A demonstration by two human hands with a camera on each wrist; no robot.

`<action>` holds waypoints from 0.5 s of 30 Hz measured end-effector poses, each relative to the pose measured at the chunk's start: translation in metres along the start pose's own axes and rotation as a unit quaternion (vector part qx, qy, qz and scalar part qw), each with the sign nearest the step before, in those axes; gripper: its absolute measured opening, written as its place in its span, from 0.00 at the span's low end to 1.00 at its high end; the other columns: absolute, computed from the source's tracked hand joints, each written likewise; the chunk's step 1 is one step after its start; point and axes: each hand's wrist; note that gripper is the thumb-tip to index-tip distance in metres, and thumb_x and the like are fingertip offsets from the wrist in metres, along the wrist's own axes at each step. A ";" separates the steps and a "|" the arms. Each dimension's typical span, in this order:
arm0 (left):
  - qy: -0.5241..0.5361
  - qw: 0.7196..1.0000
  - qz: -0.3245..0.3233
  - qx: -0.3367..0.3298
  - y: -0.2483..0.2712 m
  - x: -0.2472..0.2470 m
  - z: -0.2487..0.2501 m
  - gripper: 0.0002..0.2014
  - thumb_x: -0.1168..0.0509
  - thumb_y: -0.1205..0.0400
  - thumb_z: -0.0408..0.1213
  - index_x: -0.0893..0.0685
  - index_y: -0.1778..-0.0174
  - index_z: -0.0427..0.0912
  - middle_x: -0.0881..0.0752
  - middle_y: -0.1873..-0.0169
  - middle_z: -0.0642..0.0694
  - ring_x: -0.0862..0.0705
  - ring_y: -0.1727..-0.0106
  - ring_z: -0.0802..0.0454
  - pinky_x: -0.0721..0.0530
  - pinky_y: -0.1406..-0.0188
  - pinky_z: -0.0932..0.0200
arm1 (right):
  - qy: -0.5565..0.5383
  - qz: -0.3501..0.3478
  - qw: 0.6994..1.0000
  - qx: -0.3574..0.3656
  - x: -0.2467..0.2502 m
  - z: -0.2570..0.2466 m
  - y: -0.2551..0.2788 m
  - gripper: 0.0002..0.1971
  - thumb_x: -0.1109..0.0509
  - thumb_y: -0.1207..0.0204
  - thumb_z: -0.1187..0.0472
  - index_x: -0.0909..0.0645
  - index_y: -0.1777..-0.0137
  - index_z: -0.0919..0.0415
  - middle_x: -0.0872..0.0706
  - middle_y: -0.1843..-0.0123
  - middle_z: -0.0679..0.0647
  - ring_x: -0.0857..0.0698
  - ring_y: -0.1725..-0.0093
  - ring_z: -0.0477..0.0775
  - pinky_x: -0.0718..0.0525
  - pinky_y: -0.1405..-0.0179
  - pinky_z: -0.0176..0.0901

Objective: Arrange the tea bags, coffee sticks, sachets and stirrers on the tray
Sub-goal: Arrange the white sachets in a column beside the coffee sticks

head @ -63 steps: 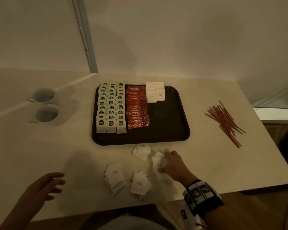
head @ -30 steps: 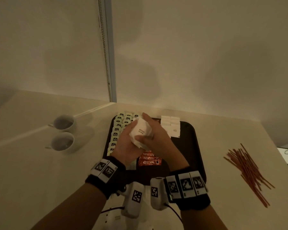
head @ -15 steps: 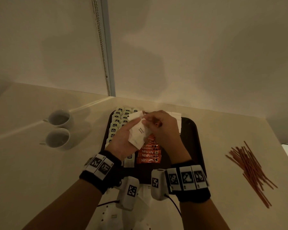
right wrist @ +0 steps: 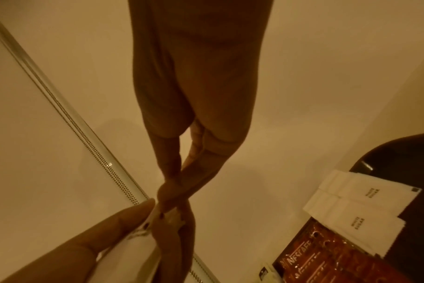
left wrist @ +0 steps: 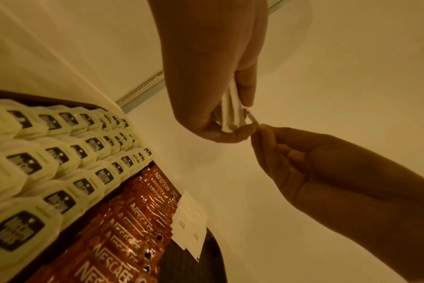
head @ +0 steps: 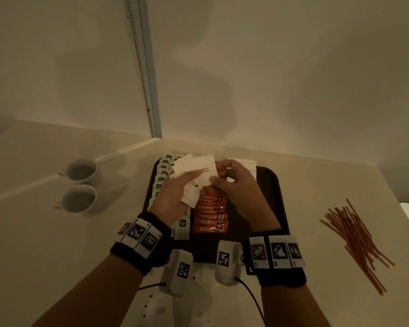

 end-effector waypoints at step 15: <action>0.101 0.992 0.056 0.042 -0.003 0.015 0.002 0.18 0.45 0.18 0.30 0.26 0.32 0.38 0.17 0.47 0.32 0.17 0.42 0.35 0.12 0.48 0.44 | 0.102 0.203 0.965 -0.130 0.091 0.106 -0.026 0.08 0.33 0.21 0.65 0.18 0.44 0.61 0.14 0.45 0.56 0.15 0.47 0.53 0.14 0.45 0.49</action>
Point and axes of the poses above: each hand's wrist, its own y-axis away from the middle knuckle, its own x-axis out of the back of the hand, z = x × y
